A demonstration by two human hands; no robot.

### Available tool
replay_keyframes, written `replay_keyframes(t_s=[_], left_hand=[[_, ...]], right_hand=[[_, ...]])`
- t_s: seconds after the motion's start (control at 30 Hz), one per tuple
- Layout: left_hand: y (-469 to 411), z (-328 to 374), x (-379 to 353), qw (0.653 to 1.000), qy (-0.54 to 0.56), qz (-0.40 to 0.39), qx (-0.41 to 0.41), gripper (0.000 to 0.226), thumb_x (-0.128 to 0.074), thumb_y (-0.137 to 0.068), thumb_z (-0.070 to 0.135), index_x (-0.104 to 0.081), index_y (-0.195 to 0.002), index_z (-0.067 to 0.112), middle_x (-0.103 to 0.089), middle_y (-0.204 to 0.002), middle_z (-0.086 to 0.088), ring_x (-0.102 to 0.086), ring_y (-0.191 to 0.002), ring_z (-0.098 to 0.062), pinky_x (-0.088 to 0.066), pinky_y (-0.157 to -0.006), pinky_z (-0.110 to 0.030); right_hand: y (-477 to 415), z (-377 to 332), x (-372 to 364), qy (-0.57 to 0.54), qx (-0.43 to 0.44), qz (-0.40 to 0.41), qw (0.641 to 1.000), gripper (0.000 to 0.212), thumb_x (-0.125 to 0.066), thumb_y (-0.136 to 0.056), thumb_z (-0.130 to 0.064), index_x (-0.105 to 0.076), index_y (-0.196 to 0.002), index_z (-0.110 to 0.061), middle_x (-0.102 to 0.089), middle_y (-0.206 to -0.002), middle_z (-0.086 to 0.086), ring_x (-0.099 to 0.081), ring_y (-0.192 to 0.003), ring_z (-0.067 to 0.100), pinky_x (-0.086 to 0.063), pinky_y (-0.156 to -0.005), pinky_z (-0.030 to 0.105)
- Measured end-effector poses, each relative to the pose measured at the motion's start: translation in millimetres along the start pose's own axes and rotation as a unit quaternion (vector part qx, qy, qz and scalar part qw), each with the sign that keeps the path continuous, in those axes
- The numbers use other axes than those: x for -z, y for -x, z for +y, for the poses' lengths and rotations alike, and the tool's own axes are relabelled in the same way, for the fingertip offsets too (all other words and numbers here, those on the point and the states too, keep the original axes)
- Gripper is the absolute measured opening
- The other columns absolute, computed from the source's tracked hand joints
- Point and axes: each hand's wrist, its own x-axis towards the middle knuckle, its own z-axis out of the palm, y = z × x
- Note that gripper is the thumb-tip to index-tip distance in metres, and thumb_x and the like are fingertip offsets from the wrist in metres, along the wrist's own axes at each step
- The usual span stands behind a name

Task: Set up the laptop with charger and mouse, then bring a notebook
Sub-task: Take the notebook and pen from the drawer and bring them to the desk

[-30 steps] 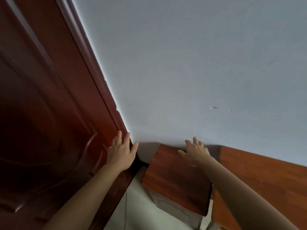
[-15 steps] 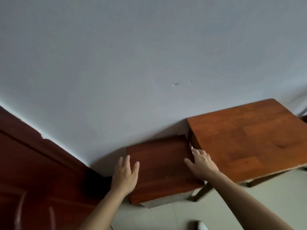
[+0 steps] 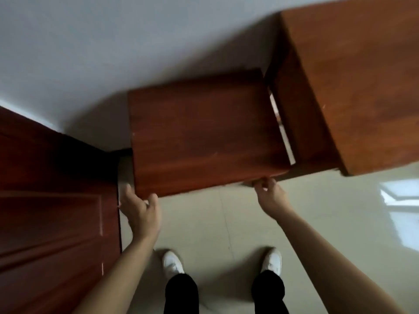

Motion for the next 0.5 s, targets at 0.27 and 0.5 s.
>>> replay_keyframes(t_s=[0.27,0.5], left_hand=[[-26.7,-68.6,-53.4,0.974,0.217,0.002,0.061,0.056,-0.04,-0.071,-0.016,-0.058,-0.11,0.019,-0.065,-0.103,0.012,-0.062,-0.096,0.0,-0.049,-0.082,-0.032],[-24.2,-82.8,-72.7,0.972,0.218,-0.08,0.042,0.069,-0.045,-0.07,-0.012,-0.051,-0.133,0.015,-0.053,-0.141,0.002,-0.051,-0.13,-0.011,-0.044,-0.098,-0.024]], right_hand=[[-58.6,37.6,-50.9,-0.193,0.003,0.095,0.977,0.059,-0.043,-0.071,0.003,-0.047,-0.128,-0.015,-0.063,-0.117,0.007,-0.059,-0.099,0.029,-0.051,-0.088,0.043],[-69.1,42.9,-43.3,-0.241,0.036,0.098,0.965,0.064,-0.049,-0.07,0.003,-0.041,-0.13,-0.015,-0.056,-0.128,0.016,-0.06,-0.114,0.02,-0.052,-0.091,0.023]])
